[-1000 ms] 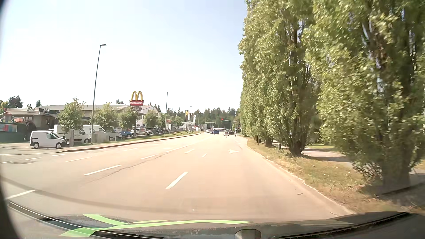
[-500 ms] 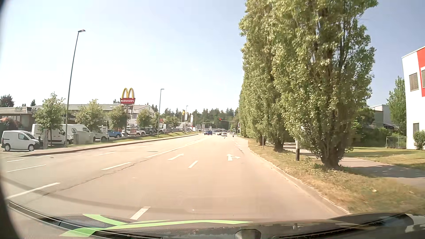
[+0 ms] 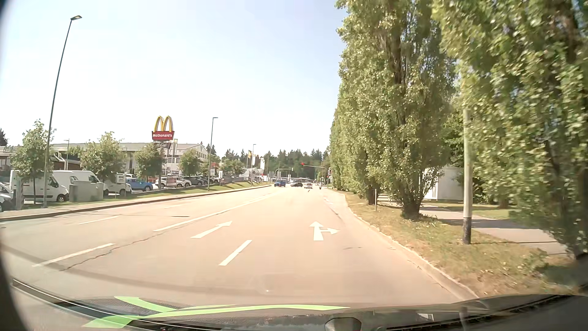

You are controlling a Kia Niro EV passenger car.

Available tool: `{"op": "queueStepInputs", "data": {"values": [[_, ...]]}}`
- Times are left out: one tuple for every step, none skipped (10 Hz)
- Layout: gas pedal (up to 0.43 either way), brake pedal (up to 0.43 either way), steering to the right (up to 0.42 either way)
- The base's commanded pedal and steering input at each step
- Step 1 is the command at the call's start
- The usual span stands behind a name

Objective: Follow the waypoints while adhering to traffic rules and regulations

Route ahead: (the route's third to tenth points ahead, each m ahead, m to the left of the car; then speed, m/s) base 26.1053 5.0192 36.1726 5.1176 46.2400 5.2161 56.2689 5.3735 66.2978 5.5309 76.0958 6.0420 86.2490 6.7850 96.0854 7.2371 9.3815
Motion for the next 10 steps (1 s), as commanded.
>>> {"op": "queueStepInputs", "data": {"values": [[0.098,0.0,0.003],[0.087,0.0,0.003],[0.067,0.0,0.003],[0.059,0.0,0.003],[0.028,0.0,0.003],[0.0,0.0,0.002],[0.0,0.0,0.002],[0.0,0.0,0.003],[0.0,0.0,0.003],[0.0,0.0,0.004]]}}
